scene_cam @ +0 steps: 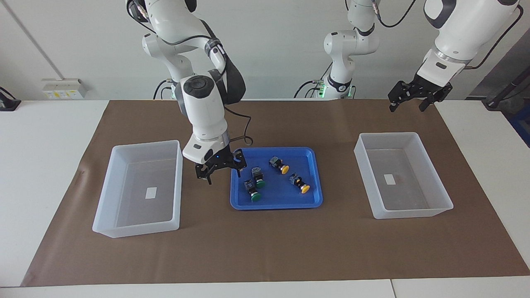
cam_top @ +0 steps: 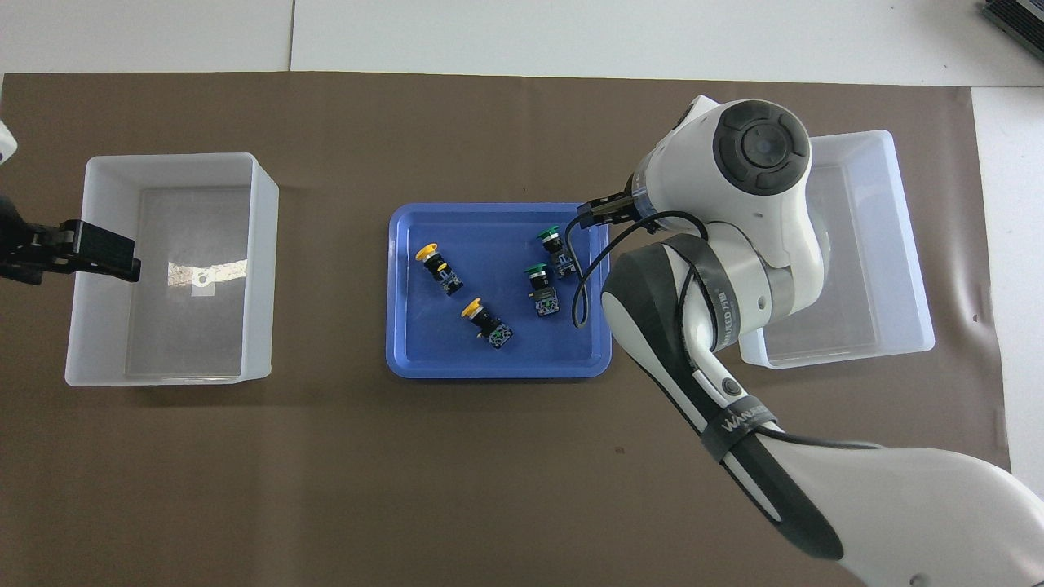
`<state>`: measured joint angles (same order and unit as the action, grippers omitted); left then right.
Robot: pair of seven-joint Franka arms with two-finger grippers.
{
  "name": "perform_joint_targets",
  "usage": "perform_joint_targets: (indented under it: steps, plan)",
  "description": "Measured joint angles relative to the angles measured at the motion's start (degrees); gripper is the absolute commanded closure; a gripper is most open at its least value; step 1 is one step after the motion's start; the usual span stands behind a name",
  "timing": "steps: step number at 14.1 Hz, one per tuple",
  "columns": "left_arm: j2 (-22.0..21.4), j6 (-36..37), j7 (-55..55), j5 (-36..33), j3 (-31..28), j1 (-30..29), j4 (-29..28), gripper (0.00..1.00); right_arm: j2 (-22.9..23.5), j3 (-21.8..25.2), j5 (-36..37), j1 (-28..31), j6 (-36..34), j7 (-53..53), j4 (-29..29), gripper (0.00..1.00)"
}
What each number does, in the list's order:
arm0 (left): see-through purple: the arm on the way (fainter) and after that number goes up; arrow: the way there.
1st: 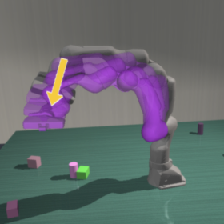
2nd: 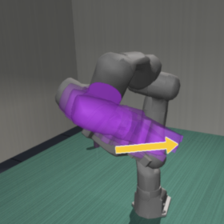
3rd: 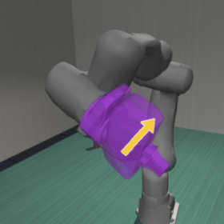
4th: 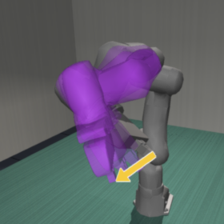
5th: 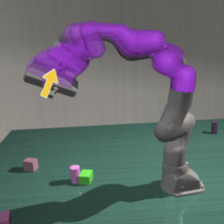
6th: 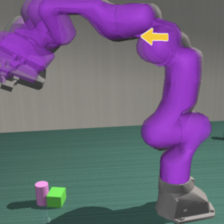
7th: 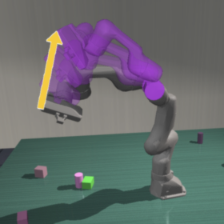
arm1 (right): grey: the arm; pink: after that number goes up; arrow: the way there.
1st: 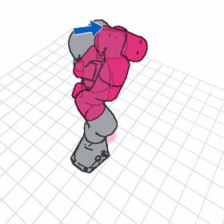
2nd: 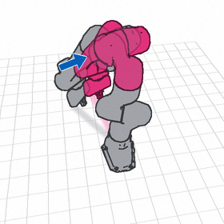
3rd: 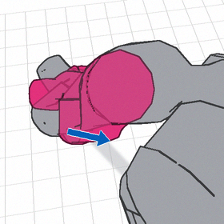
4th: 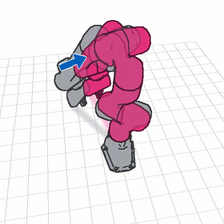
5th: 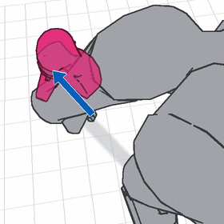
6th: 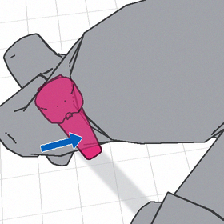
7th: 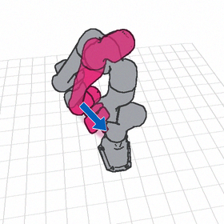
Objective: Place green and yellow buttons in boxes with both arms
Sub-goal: 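Reach the right gripper into the tray and grasp a green button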
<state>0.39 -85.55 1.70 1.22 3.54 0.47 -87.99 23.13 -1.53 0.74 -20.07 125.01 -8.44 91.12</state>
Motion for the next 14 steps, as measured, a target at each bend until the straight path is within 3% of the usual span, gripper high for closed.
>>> perform_joint_targets:
  steps: [3,7,9,14]
  plan:
    - [-0.01,-0.02,0.0,0.0,0.01,0.0,-0.11,0.0,3.26,-0.01,0.0,-2.66,3.63,-0.88,0.04,0.0]
    - [-0.1,-0.02,0.0,0.0,0.0,0.0,-0.17,0.0,6.79,0.0,0.01,-5.37,7.02,-2.26,0.14,0.11]
    - [-0.1,-0.03,0.0,0.0,0.0,0.0,-0.2,0.0,7.3,0.03,0.01,-5.41,9.16,-2.28,1.08,0.2]
    - [-0.1,-0.04,0.0,0.0,0.0,0.0,-0.22,0.0,7.44,0.09,0.01,-5.27,13.32,-2.28,4.8,0.26]
